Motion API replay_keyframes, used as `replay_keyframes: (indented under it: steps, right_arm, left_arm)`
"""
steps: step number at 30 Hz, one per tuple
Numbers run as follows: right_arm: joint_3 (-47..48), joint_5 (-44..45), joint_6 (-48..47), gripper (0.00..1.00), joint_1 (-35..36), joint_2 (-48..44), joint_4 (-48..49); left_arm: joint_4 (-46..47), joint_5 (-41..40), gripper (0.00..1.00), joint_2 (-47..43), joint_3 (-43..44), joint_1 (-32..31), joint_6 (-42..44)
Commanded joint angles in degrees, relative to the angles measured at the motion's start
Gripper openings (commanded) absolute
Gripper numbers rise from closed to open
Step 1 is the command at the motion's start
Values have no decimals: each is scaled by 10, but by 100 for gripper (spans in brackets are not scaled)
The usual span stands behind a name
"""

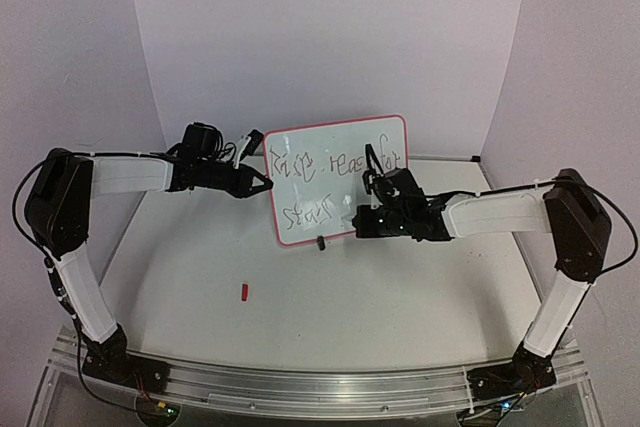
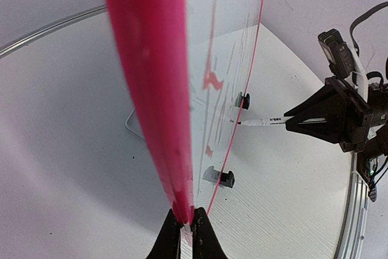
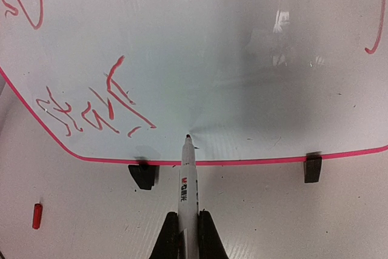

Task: Write a sentence on the whiteboard
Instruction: Write a sentence on the whiteboard, then place the whiteboard at the center of the board.

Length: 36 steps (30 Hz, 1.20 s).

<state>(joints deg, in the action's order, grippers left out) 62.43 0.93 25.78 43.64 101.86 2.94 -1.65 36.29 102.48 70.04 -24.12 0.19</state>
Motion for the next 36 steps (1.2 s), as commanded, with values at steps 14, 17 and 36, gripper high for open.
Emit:
replay_keyframes:
  steps: [14, 17, 36]
  right_arm:
    - [32, 24, -4, 0, -2, 20, 4]
    - [22, 3, -4, 0, -2, -3, 3]
    - [-72, 61, -3, 0, -4, -159, -9]
  left_arm:
    - [-18, -25, 0, -19, -3, 2, 24]
    - [-18, -25, 0, -19, -4, 2, 22]
    - [3, -44, 59, -32, -20, 2, 3]
